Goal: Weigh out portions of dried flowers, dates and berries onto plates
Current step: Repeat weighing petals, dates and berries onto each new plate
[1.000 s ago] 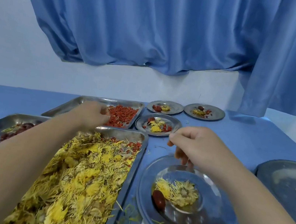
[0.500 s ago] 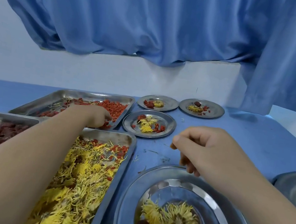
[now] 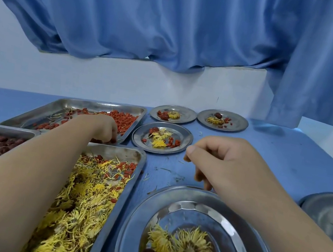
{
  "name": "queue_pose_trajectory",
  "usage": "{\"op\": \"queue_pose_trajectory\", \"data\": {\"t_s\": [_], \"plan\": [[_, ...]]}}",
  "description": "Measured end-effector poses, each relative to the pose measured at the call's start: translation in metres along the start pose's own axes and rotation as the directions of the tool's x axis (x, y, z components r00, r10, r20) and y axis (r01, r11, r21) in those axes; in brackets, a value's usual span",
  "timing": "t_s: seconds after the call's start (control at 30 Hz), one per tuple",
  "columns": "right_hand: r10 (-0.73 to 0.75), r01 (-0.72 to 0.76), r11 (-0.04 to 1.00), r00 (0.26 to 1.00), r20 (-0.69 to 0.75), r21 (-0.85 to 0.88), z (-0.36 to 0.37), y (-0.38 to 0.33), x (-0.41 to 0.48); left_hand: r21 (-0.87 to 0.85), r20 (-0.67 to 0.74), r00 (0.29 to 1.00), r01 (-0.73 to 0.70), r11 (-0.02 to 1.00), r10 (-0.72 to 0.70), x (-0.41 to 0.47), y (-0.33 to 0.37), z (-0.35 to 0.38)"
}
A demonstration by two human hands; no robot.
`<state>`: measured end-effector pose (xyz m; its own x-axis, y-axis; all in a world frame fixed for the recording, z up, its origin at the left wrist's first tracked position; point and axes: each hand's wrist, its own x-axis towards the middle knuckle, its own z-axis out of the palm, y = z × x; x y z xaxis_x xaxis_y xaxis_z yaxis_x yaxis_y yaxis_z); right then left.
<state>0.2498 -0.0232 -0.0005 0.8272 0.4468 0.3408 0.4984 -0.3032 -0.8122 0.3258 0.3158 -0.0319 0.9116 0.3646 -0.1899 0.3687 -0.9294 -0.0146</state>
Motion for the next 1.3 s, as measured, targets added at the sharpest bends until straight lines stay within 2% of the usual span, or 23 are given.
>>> {"op": "queue_pose_trajectory", "data": {"t_s": [0.2, 0.37, 0.6, 0.77, 1.1, 1.3], "plan": [[0.015, -0.015, 1.000, 1.000, -0.016, -0.017, -0.006, 0.000, 0.000, -0.104, -0.094, 0.996, -0.022, 0.994, 0.013, 0.001, -0.003, -0.004], [0.007, -0.008, 0.999, 1.000, -0.025, -0.044, -0.007, -0.001, 0.000, -0.057, -0.241, 0.968, -0.086, 0.995, 0.070, 0.001, -0.006, -0.013], [-0.011, 0.010, 0.999, 1.000, -0.024, -0.049, -0.006, 0.000, 0.000, -0.001, -0.291, 0.951, -0.109, 0.994, 0.104, 0.000, -0.011, -0.010], [-0.010, 0.008, 0.999, 1.000, -0.023, -0.051, -0.006, 0.000, 0.000, -0.047, -0.306, 0.947, -0.118, 0.992, 0.098, -0.001, -0.013, -0.009], [-0.010, 0.009, 0.997, 1.000, -0.017, -0.079, -0.010, -0.003, 0.000, -0.313, -0.294, 0.954, -0.156, 0.937, 0.061, -0.017, -0.011, -0.012], [-0.030, 0.029, 0.998, 0.999, -0.023, -0.062, -0.015, -0.006, 0.001, -0.574, -0.319, 0.933, -0.329, 0.750, 0.165, -0.051, 0.019, -0.026]]}}
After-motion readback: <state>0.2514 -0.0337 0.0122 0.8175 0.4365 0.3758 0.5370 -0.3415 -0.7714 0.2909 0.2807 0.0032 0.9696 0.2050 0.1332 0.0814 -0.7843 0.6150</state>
